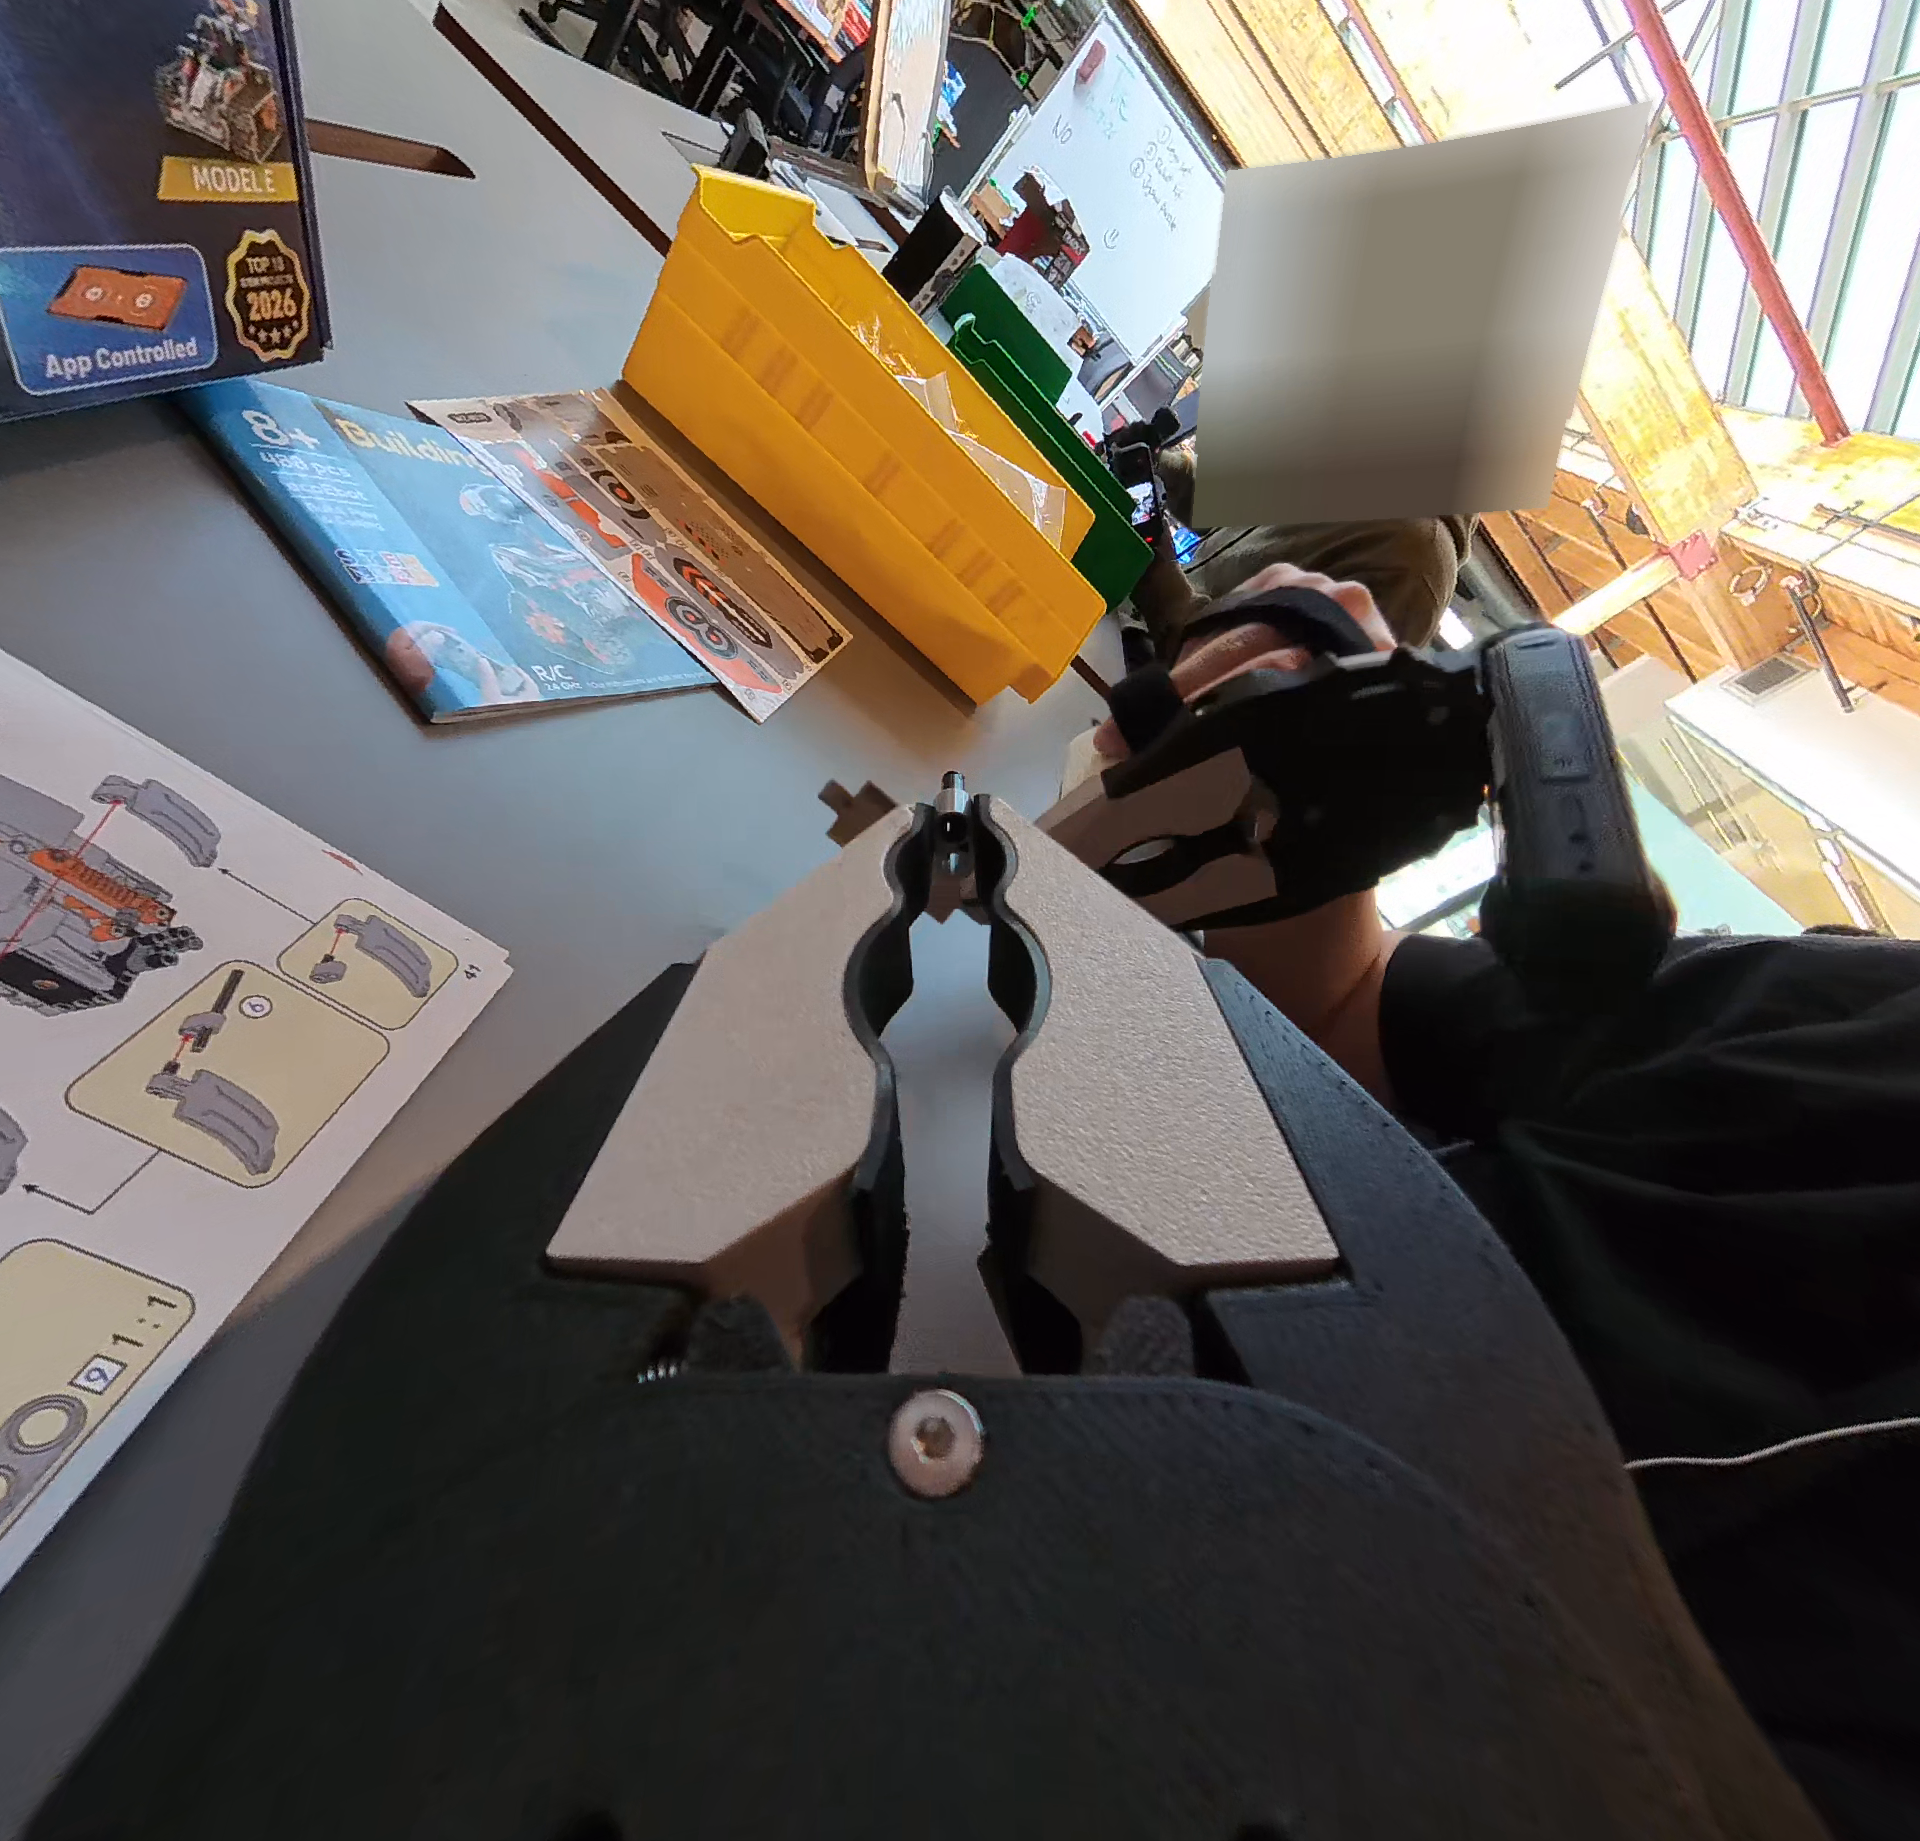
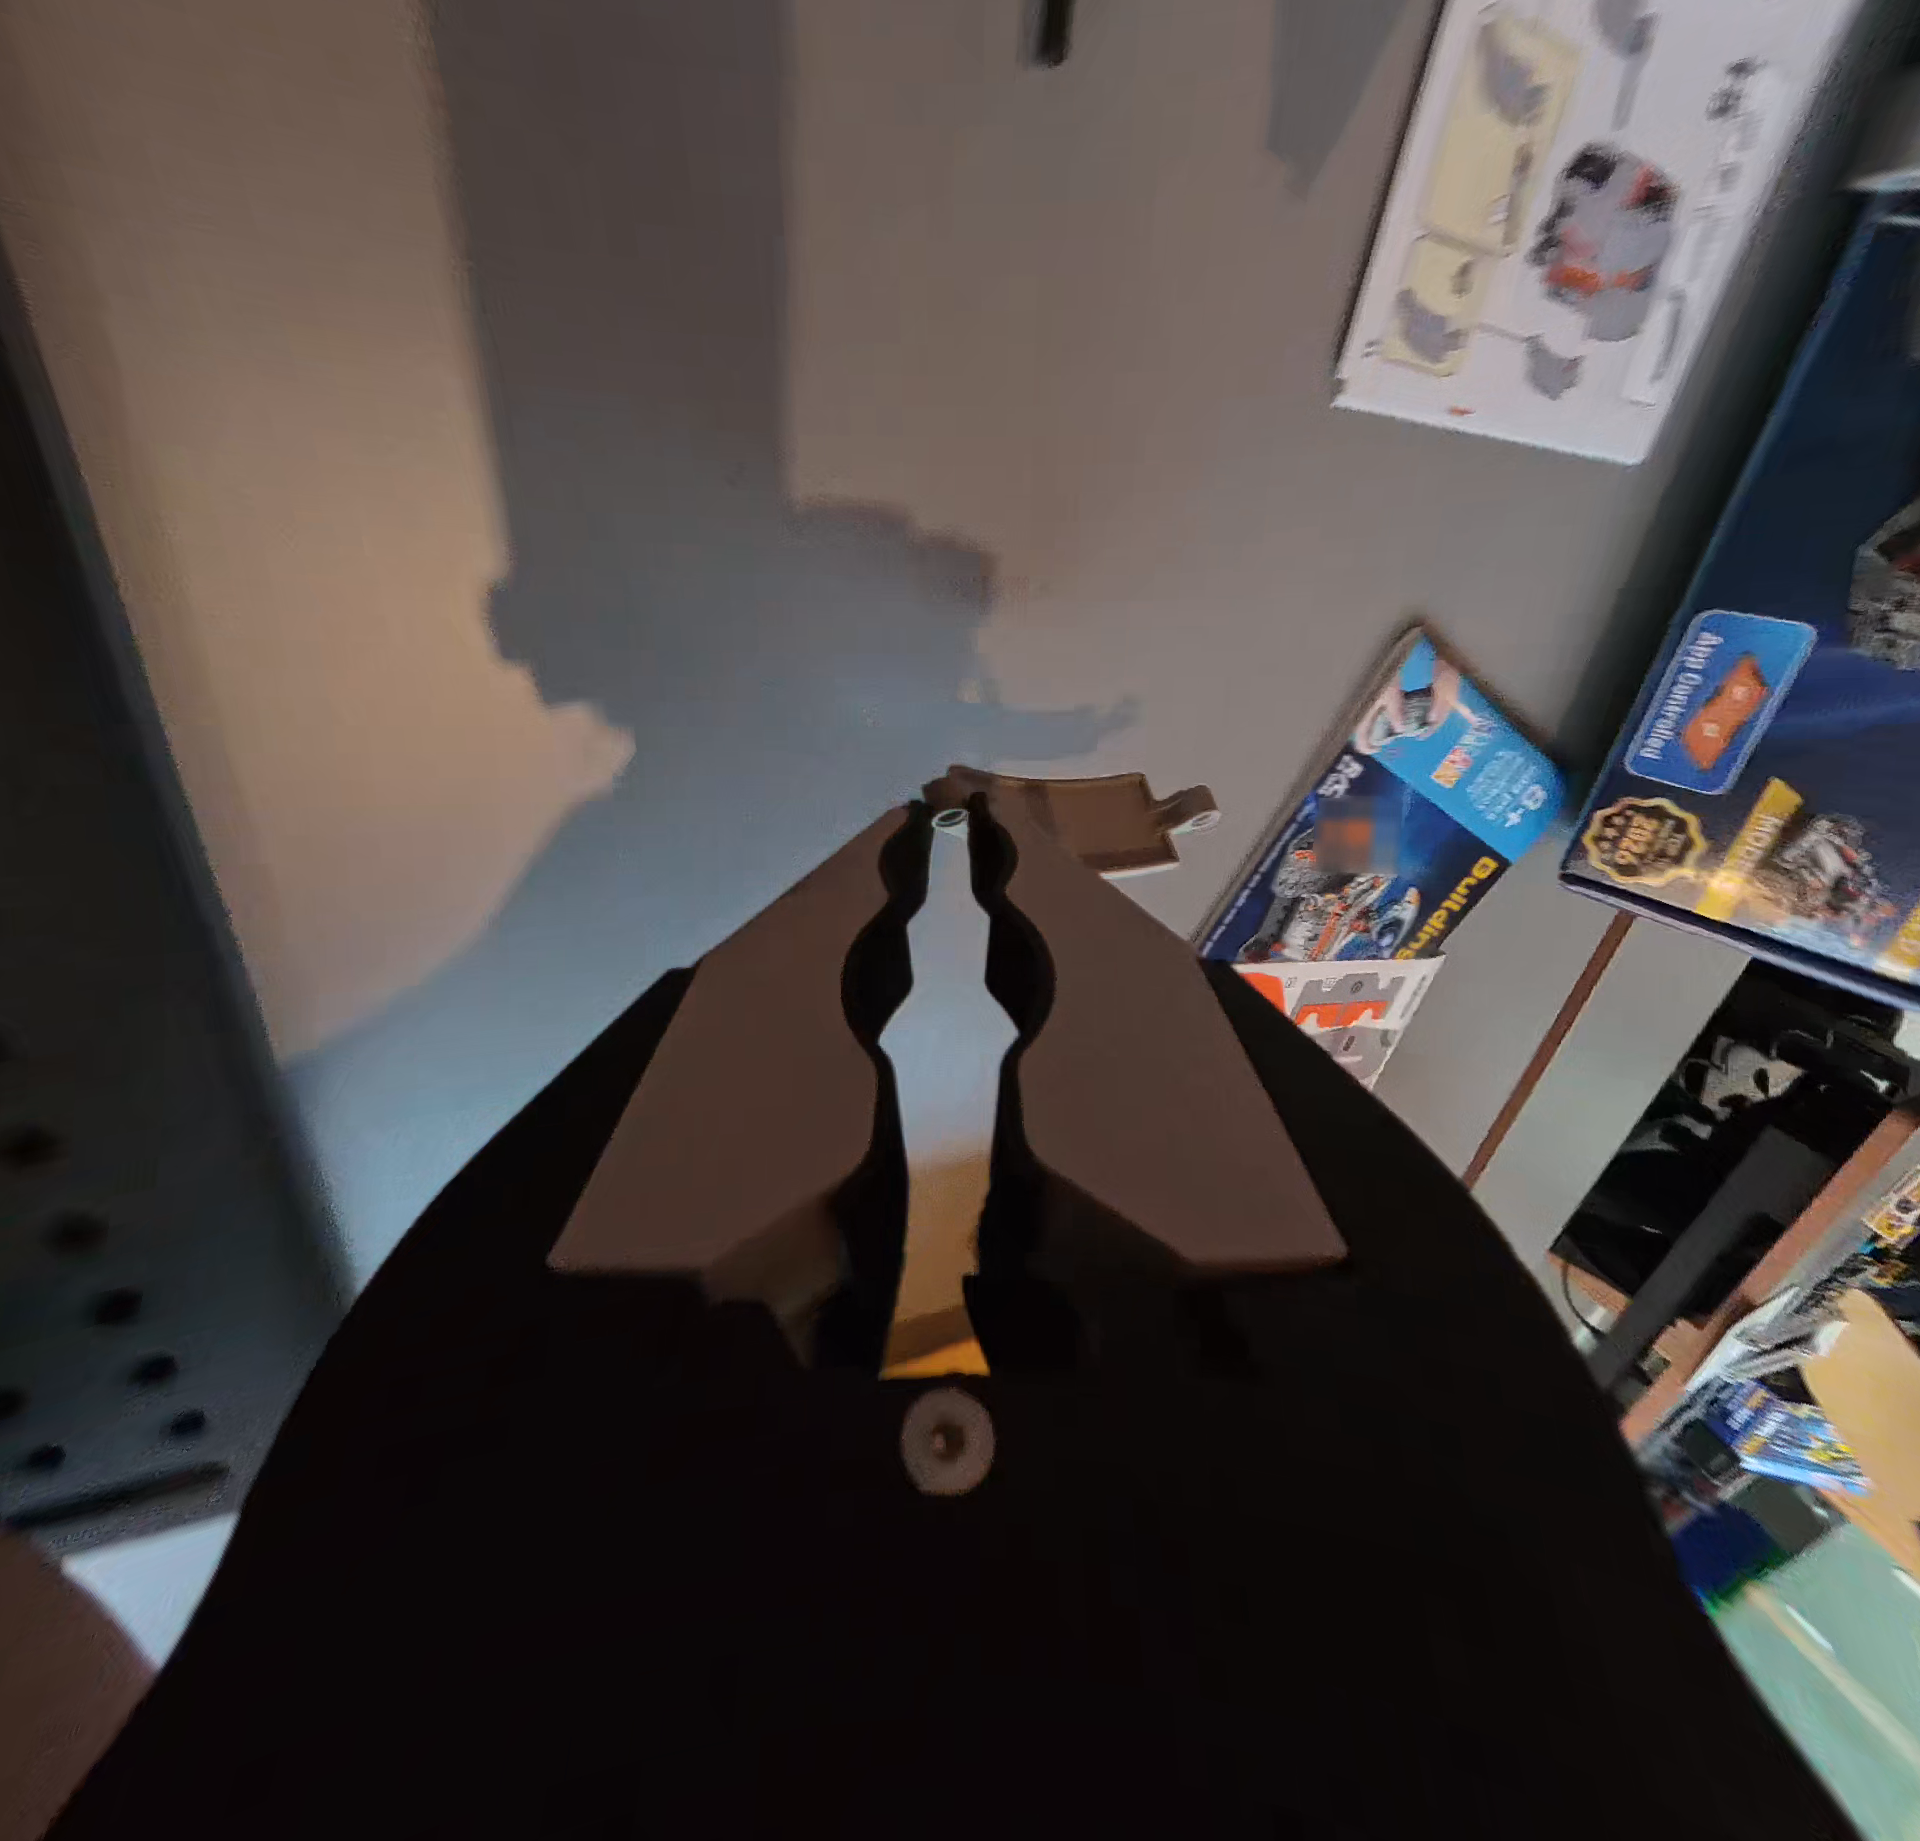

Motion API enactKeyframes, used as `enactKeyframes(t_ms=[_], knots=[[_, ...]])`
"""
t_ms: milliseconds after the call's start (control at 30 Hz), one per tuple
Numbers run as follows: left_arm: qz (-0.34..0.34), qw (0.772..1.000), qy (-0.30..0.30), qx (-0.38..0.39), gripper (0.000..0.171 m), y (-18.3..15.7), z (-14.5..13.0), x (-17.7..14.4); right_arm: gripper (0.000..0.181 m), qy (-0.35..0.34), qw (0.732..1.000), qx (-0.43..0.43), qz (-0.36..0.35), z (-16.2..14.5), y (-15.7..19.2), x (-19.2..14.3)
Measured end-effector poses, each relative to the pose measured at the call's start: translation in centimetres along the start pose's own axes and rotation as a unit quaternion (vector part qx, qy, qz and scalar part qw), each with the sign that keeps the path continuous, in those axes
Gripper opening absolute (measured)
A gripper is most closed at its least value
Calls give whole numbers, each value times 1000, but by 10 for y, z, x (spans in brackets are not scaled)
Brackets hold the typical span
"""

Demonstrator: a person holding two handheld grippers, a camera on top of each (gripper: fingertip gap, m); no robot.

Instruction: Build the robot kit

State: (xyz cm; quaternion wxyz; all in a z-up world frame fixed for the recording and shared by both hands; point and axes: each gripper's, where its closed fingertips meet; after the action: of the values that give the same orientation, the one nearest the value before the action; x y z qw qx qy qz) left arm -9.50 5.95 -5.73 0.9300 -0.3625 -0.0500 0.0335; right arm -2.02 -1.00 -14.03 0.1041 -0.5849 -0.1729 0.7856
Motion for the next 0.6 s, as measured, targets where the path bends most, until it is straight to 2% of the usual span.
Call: enactKeyframes(t_ms=[100, 233, 367, 600], knots=[[2, 1000, -1, 0, 4, 1, 1, -1, 6, 87, 995, -29, 34, -13, 9, 2], [2, 1000, -3, -4, 4, 3, 2, -2, 6, 170, 981, -59, 67, -13, 29, -1], [0, 1000, -3, -4, 4, 1, 3, -3, 6, 185, 974, -97, 88, -5, 41, 1], [1, 1000, -9, -14, 4, 5, 5, -6, 6, 223, 966, -79, 102, -9, 44, 9]])
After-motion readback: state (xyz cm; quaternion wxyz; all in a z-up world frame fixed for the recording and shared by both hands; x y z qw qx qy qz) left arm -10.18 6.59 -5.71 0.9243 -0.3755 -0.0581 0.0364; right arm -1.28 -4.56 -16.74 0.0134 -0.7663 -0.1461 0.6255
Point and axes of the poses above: each gripper's, where its closed fingertips meet, x out along the fingers, z out of its top, y = z × x across the jaws, and after that the axes turned 14 degrees about -y, right-handed
